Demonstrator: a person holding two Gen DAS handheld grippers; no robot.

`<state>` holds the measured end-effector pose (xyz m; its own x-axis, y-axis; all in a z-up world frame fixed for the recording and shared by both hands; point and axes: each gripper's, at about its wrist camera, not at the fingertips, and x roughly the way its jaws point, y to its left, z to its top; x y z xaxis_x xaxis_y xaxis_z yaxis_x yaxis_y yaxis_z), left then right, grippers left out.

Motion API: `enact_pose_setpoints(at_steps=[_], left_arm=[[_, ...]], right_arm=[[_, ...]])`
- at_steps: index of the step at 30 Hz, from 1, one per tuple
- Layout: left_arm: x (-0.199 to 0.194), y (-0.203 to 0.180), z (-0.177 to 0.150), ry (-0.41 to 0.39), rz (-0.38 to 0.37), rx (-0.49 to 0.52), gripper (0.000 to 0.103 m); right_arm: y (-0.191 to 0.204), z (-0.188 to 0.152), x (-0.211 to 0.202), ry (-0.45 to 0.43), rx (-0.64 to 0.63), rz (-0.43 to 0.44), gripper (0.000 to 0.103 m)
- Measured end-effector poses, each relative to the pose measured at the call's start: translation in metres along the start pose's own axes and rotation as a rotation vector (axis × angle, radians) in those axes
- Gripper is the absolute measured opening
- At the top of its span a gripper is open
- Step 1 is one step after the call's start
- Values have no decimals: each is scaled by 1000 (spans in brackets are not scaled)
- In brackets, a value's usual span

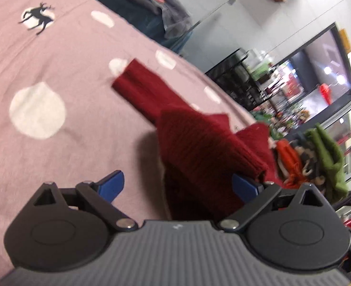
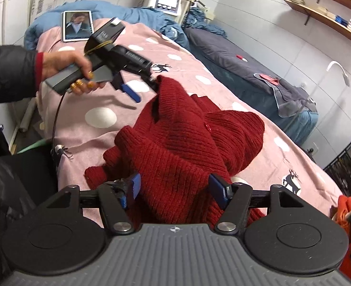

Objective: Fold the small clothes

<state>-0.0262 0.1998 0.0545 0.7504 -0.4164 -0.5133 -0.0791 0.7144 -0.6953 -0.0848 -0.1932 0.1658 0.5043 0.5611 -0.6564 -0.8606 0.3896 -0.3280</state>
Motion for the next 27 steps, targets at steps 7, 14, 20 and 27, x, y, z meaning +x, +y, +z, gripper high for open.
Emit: enact_pose_setpoints(at_steps=[7,14,20,27], left_arm=[[-16,24,30,-56,-10,-93,99],[37,-11,62,123,-36,-19,99],[83,-59,57,262,-4,163,61],[86,-67,45,288,17,221,25]], right_arm=[[6,5,0,-2,-63,31,102],[25,18,11,-6,-249,45,102],[25,17,19,11,-367,33,102],[13,15,52,136,-422,83,103]])
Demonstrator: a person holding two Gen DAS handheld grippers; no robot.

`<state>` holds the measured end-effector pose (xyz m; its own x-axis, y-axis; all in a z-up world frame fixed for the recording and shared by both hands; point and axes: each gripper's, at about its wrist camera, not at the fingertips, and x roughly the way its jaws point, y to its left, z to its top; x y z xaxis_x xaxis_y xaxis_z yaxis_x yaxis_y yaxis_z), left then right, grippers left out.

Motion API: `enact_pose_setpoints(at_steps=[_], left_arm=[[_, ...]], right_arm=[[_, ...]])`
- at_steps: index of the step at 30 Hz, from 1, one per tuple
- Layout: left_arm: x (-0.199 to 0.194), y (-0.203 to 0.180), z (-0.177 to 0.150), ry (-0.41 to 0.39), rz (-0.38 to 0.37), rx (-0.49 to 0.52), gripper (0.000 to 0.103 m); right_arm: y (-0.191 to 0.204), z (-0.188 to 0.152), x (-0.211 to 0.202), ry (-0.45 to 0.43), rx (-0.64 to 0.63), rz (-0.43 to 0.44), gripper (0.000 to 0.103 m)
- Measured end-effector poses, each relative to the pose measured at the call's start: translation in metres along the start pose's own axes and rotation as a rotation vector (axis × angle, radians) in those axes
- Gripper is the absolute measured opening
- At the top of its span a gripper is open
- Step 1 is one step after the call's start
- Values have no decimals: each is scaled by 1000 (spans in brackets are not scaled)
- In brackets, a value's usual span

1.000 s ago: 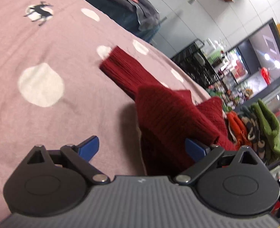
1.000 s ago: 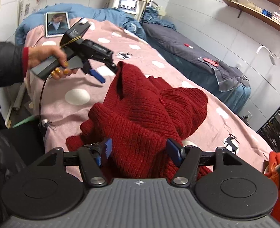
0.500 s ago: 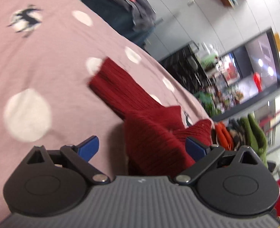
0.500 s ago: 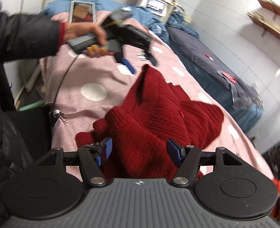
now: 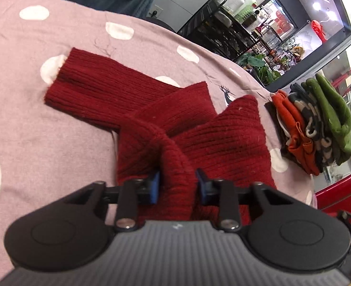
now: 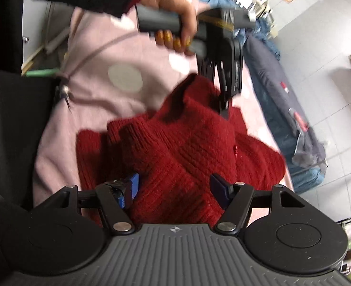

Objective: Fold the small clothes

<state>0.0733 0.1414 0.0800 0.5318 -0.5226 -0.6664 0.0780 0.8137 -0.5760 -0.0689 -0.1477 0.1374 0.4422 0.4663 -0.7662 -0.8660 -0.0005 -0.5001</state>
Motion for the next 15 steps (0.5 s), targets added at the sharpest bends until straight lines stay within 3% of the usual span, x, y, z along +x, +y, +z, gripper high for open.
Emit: enact_pose_setpoints(at_steps=[2,3,4,5,6,7,9,10,11,14,15], left_arm=[[-4,2,-4,-3,-9,-1,23],[-5,5,-6,-3,-15,-7,23],[-6,7,-8,-1,-18,-13,23],[-6,9,-10,-2,-23,-20,23],[-8,13,-13,-5,-31,-31,24],[-11,17,-15,-9,-35,-49,31],[-13,21,-15,3,-51,-76,57],[-15,22,-16,7,-56,-80,80],[-16,22,-17,17,-50,-75,91],[-14,19,-22,45,-50,-64,88],[-13,17,-24,42,-62,-69,76]], right_arm=[[-6,-6,3,28,74,61,96],[-7,-10,2,34,113,90,78],[-6,-14,0,32,140,105,73],[-4,-17,-3,22,162,102,60],[-4,-19,-7,15,196,106,31],[-6,-20,-12,10,251,133,25],[-6,-24,-24,-16,315,155,24],[-4,-26,-31,-28,322,148,24],[-2,-27,-37,-38,334,141,24],[2,-31,-47,-63,401,134,23],[4,-32,-48,-67,414,126,23]])
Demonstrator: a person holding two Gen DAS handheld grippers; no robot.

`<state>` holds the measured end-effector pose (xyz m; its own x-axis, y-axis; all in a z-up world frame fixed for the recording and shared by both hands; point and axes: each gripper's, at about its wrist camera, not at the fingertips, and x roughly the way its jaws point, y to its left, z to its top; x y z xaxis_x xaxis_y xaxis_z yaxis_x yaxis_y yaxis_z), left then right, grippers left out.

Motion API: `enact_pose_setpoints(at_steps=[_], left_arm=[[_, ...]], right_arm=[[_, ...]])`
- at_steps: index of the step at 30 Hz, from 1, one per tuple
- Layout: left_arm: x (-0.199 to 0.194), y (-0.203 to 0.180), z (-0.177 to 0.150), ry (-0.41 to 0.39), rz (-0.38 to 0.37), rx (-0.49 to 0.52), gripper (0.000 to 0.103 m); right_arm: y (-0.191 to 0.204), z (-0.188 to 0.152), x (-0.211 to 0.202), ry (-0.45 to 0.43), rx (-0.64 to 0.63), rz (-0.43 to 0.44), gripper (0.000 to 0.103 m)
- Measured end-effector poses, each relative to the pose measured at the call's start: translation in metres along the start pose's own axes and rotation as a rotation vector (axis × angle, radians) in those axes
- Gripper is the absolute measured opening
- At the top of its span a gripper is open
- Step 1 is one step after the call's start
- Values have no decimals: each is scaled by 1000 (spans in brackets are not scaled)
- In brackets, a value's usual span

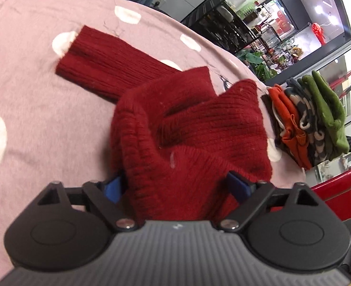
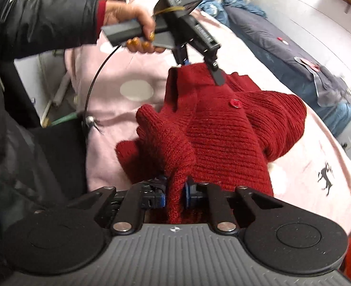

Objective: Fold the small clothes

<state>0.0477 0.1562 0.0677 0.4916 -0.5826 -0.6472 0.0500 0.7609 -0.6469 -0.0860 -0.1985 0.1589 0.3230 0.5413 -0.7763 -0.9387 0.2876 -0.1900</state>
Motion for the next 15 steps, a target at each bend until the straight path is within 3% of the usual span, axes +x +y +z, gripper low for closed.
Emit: enact_pose_setpoints(at_steps=[2,5,12,15], left_arm=[[1,-1,-1,-21,-15,-17,46],[-1,0,-3,-61,-19,-30,16],[-32,-10,-16,-240,-148,-106,8],[-55,-36,-11,-349,-206,-92,8]], right_arm=[[2,-4,0,-9,24,-20,23],[4,-7,-4,-53,76,-70,23],[-8,-12,-34,-228,208,-292,21],[-22,-10,-53,-299,239,-388,21]])
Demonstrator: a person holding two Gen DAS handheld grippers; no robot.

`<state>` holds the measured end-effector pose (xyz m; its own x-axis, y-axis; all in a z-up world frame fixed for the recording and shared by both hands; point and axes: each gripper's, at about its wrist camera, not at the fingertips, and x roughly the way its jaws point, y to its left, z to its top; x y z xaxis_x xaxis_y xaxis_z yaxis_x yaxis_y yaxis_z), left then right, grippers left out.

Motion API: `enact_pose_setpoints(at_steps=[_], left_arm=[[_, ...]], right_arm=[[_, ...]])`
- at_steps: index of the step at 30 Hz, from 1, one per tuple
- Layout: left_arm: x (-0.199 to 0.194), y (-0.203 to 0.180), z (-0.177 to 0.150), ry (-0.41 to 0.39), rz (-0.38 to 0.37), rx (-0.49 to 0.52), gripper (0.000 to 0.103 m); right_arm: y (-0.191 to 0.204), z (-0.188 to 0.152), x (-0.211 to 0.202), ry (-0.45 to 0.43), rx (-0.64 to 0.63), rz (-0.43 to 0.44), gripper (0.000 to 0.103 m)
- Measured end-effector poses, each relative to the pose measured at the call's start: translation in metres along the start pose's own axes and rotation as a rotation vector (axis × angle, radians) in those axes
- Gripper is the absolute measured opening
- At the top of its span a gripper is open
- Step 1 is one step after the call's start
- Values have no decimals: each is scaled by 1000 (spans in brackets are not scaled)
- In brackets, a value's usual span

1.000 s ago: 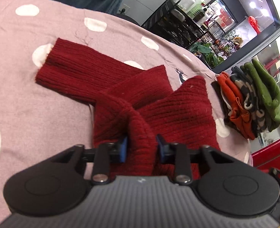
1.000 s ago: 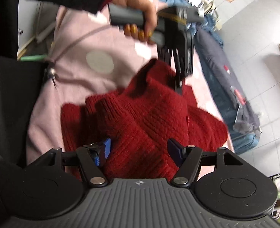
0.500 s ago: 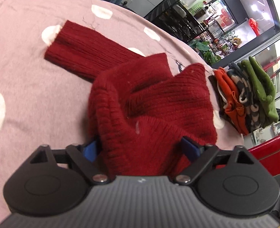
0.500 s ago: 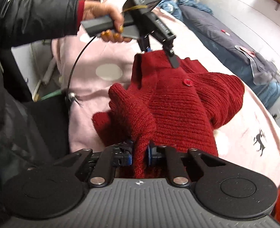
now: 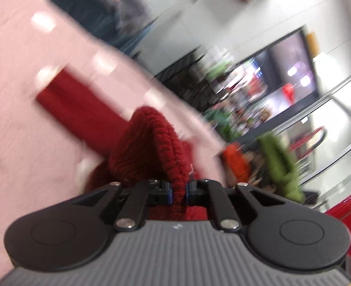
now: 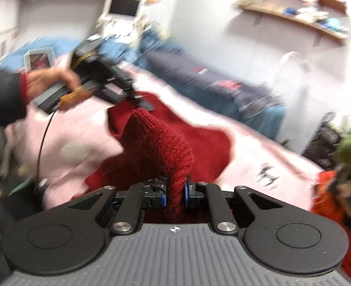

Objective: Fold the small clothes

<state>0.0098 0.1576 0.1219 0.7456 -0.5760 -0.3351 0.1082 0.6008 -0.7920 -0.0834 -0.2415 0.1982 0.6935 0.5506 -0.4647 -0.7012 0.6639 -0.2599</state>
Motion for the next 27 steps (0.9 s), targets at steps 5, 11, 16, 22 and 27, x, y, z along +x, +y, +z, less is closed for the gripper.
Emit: enact_pose_setpoints(at_steps=[5,11,16,22,27], left_arm=[[-18,-87,20,-190,-82,192,8],[-55,-191,36,-367,-155,366,8],[-126,-278,38,-606,-227,497,8],[-201,-368,19,-889,-155,658,9],[-236,-398,-19,-1043,-90,718,9]], right_arm=[[-26,29,-26,-147,-52,-158,20],[-66,85,-74,-377,-65,-314,19],[-82,139,-117,-613,-129,-418,19],[-92,198,-159,-851,-180,-448,19],[-80,195,-162,-912,-177,-421,19]])
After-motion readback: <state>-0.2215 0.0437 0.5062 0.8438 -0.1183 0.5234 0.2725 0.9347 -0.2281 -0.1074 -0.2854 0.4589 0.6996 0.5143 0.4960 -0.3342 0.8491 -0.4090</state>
